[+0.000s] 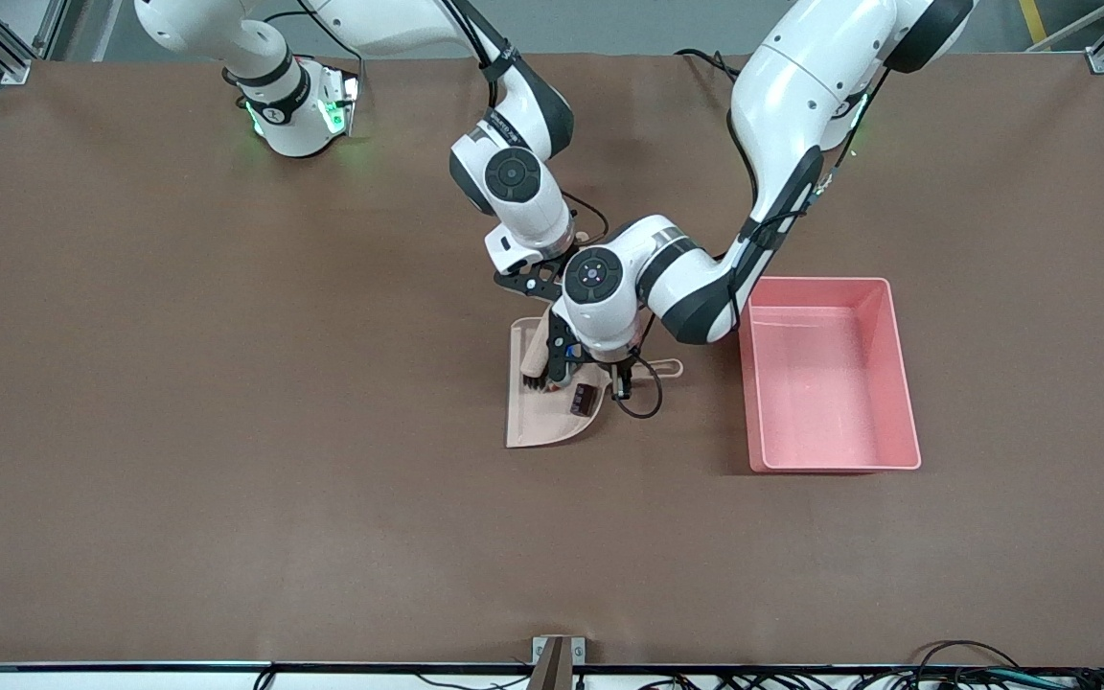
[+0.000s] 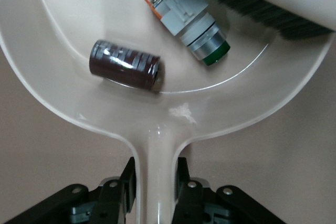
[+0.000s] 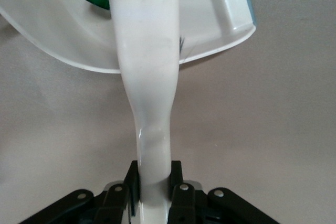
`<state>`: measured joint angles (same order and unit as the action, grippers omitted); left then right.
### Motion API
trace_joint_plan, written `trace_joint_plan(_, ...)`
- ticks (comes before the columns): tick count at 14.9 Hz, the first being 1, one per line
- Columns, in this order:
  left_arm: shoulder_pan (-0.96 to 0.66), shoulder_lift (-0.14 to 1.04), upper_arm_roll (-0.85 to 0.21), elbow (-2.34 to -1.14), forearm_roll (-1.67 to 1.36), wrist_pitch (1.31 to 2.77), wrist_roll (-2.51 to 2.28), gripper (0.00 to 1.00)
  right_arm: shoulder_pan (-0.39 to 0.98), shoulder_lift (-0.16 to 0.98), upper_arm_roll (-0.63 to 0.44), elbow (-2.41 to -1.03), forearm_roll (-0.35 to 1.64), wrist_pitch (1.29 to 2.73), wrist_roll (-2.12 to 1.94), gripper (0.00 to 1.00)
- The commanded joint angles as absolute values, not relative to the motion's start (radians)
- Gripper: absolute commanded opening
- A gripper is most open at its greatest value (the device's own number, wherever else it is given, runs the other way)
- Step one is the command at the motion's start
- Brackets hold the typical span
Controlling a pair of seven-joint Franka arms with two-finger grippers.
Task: Clean e-waste and dump in bin
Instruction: 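Sweep the capacitor and switch into the dustpan with the right gripper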
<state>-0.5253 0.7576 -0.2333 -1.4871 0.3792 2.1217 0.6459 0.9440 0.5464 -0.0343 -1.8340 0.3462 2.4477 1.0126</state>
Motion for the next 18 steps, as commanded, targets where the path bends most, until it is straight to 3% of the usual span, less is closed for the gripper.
trace_joint_plan(1, -0.522, 0.756, -0.236, -1.477, 0.391, 2.123, 0.652, 0.24, 0.898, 0.560, -0.043, -1.816, 0.321, 2.396, 0.985, 0.00)
trace_joint_plan(9, -0.522, 0.753, -0.238, -1.474, 0.388, 2.123, 0.653, 0.17, 0.709, 0.411, -0.043, -1.835, 0.275, 2.100, 0.744, 0.00)
trace_joint_plan(14, -0.517, 0.752, -0.238, -1.473, 0.387, 2.131, 0.652, 0.15, 0.560, 0.272, -0.044, -1.948, 0.216, 2.085, 0.628, 0.00)
trace_joint_plan(18, -0.468, 0.739, -0.270, -1.476, 0.377, 2.184, 0.653, 0.15, 0.444, 0.119, -0.048, -2.118, 0.086, 2.117, 0.519, 0.00)
